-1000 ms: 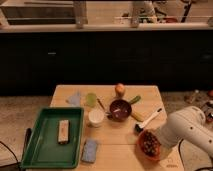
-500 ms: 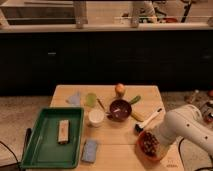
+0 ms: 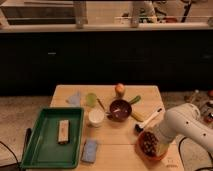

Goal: Place grapes in table surface

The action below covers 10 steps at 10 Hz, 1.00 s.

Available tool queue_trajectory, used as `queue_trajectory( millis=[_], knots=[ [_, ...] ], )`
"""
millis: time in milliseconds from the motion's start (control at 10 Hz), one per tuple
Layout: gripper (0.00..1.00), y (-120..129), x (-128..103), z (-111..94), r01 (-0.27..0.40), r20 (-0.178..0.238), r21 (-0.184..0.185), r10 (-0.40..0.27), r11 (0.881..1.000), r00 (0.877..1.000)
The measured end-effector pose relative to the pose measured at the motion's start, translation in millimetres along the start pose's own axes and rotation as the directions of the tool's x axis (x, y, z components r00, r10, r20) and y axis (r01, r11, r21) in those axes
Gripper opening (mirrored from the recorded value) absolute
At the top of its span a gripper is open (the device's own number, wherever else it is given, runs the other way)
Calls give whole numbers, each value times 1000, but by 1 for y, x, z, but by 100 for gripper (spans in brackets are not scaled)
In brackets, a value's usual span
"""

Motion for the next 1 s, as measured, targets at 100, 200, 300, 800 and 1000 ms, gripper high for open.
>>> queue_trajectory(
  millis=[100, 200, 300, 800, 1000],
  knots=[
    [73, -1, 1, 1, -1, 3, 0, 1, 1000, 1000],
    [73, -2, 2, 1, -3, 8, 0, 3, 1000, 1000],
    [73, -2, 3, 2, -7, 12, -1, 7, 1000, 1000],
    [62, 0, 7, 6, -19, 26, -11, 19, 1000, 999],
    [70, -2, 7, 8, -17, 32, -17, 17, 1000, 999]
  ],
)
